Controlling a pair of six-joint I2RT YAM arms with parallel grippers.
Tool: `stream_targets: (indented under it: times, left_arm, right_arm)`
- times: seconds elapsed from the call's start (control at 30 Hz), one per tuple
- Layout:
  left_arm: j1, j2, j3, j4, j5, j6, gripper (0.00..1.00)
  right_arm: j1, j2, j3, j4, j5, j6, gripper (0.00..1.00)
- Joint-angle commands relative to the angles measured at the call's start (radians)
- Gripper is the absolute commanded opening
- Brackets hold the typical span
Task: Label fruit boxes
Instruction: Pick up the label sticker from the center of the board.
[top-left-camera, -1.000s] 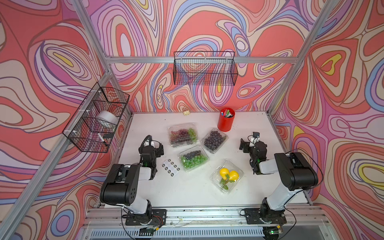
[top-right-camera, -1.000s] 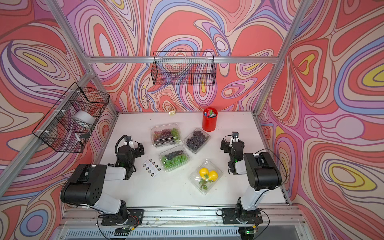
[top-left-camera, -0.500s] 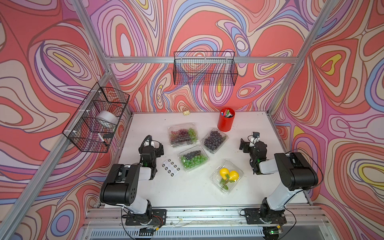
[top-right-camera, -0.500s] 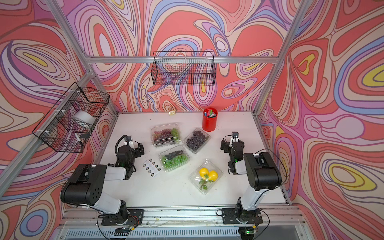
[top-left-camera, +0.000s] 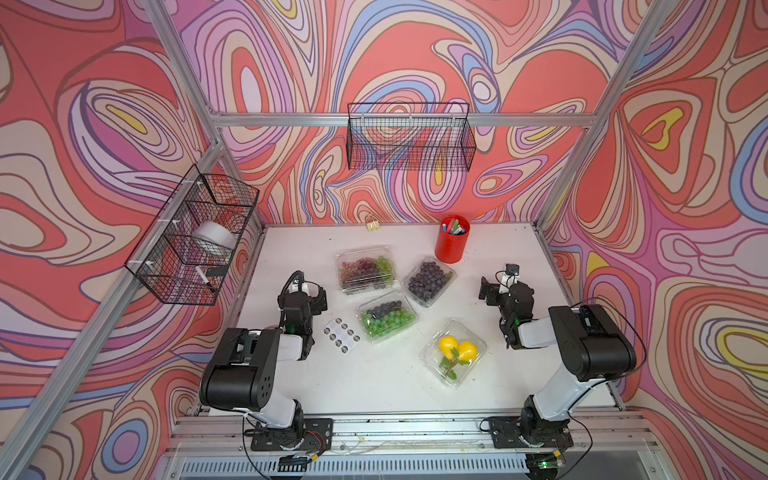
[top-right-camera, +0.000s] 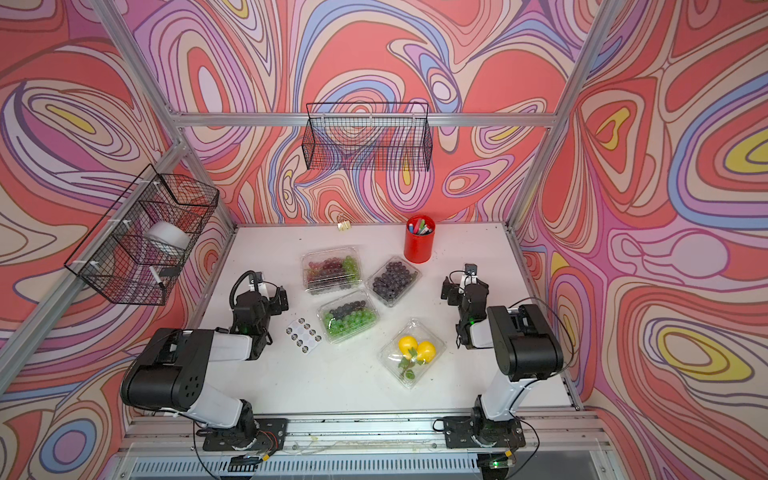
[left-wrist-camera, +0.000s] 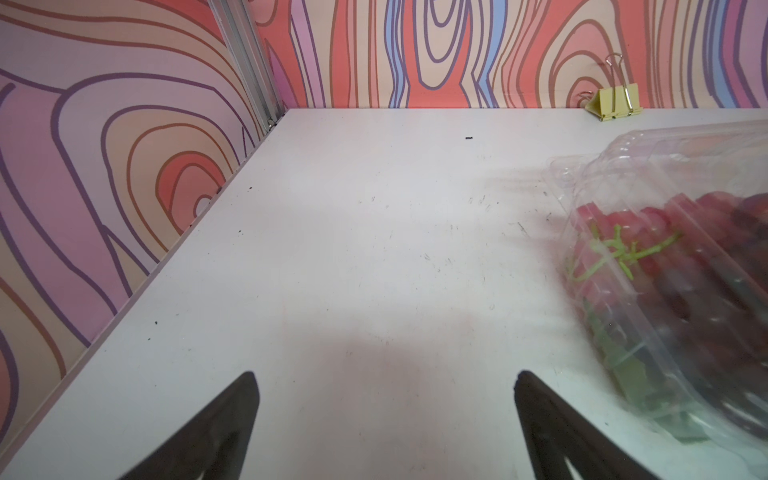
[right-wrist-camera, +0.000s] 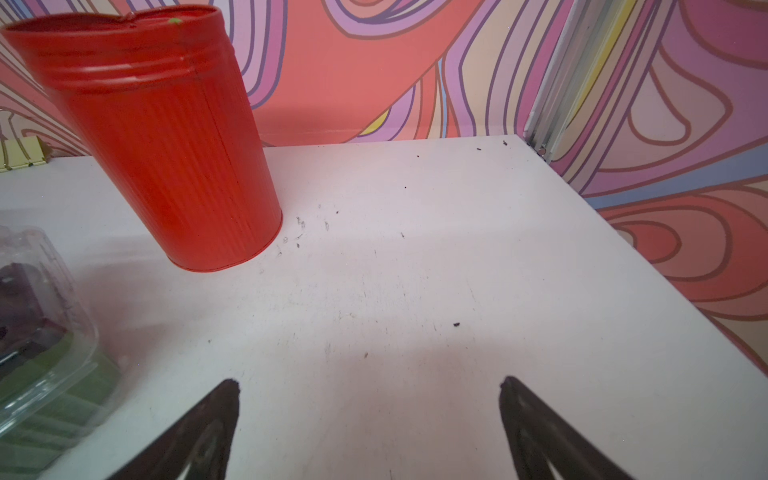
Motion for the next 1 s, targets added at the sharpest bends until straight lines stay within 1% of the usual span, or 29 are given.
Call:
stream_targets:
  times: [0.0,0.1,0.2,0.27,0.37,0.4,0.5,0.53,0.57,0.63,0.73,0.8,0.87,0.9,0.97]
  left_arm:
    - [0.004,-0.046,-0.033,0.046,0.007,0.0,0.96]
    - [0.004,-0.115,-0.031,-0.02,0.004,-0.002,0.96]
    - [0.004,-0.197,0.007,-0.154,0.019,0.006,0.95]
    - [0.004,-0.25,0.057,-0.29,0.016,-0.007,0.93]
    - [0.004,-0.326,0.182,-0.569,0.008,-0.065,0.92]
    - [0.004,-0.346,0.237,-0.689,-0.005,-0.093,0.92]
    - [0.003,-0.387,0.412,-1.065,-0.032,-0.195,0.91]
    - [0.003,-0.401,0.475,-1.208,-0.034,-0.258,0.91]
    - [0.003,-0.409,0.525,-1.316,-0.026,-0.313,0.9]
    - [-0.003,-0.424,0.632,-1.543,0.024,-0.429,0.87]
    - [-0.017,-0.422,0.745,-1.811,0.088,-0.611,0.87]
    - [-0.028,-0.409,0.792,-1.964,0.106,-0.722,0.87]
    - [-0.033,-0.397,0.81,-2.08,0.121,-0.811,0.87]
    - [-0.034,-0.399,0.806,-2.11,0.136,-0.83,0.87]
    - [-0.037,-0.403,0.779,-2.113,0.196,-0.837,0.88]
  right_arm:
    - [-0.003,-0.057,0.005,-0.036,0.001,0.003,0.98]
    - [-0.003,-0.136,0.039,-0.164,-0.02,-0.005,0.98]
    - [-0.002,-0.215,0.101,-0.327,-0.044,-0.003,0.99]
    - [-0.004,-0.266,0.178,-0.484,-0.062,0.021,0.98]
    - [-0.001,-0.31,0.301,-0.709,-0.135,0.046,0.98]
    - [0.002,-0.32,0.339,-0.767,-0.161,0.053,0.98]
    - [0.036,-0.341,0.436,-0.925,-0.17,0.095,0.98]
    - [0.054,-0.347,0.465,-0.973,-0.163,0.107,0.98]
    - [0.073,-0.351,0.483,-1.008,-0.157,0.113,0.98]
    - [0.126,-0.358,0.513,-1.063,-0.13,0.122,0.98]
    - [0.192,-0.358,0.531,-1.093,-0.108,0.145,0.98]
    - [0.218,-0.357,0.534,-1.088,-0.108,0.181,0.98]
    - [0.233,-0.354,0.534,-1.069,-0.126,0.205,0.98]
    - [0.241,-0.351,0.537,-1.062,-0.132,0.213,0.99]
    - [0.248,-0.339,0.545,-1.054,-0.15,0.216,0.98]
